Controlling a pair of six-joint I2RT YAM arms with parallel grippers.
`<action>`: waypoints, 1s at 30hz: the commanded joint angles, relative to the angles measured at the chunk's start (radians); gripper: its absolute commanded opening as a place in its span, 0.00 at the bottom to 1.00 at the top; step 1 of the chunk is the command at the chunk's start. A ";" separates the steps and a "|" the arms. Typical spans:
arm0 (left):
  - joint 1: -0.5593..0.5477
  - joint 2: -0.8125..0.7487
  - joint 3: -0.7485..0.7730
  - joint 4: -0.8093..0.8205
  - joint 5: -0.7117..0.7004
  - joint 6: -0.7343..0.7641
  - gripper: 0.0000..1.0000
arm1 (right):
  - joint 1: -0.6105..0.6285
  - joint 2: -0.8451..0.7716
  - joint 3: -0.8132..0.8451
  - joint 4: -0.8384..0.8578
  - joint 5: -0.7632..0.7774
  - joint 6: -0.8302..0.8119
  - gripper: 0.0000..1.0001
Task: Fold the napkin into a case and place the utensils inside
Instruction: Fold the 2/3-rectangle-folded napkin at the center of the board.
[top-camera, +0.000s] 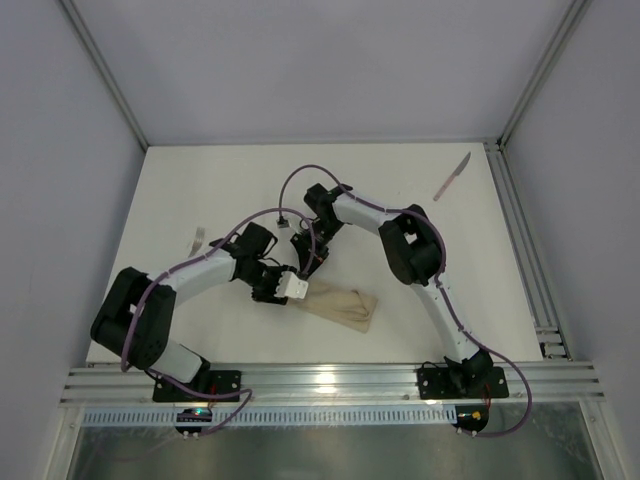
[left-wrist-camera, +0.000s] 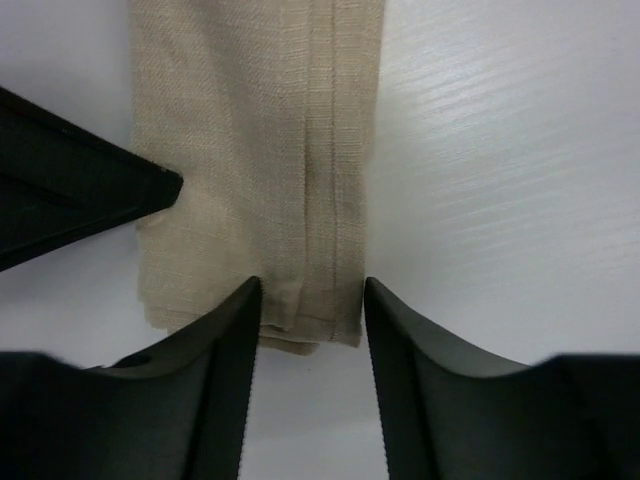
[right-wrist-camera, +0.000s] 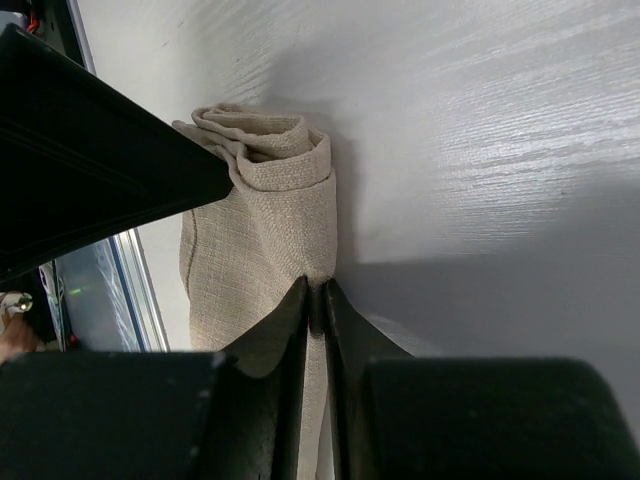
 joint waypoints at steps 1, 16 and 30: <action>-0.011 0.015 -0.013 0.057 -0.039 -0.038 0.41 | 0.004 -0.058 -0.009 0.036 0.035 0.023 0.16; -0.081 0.001 -0.035 0.064 -0.116 -0.139 0.16 | -0.052 -0.498 -0.444 0.510 0.352 0.421 0.63; -0.083 -0.008 -0.036 0.053 -0.111 -0.195 0.15 | -0.053 -1.262 -1.270 0.697 0.822 0.946 0.71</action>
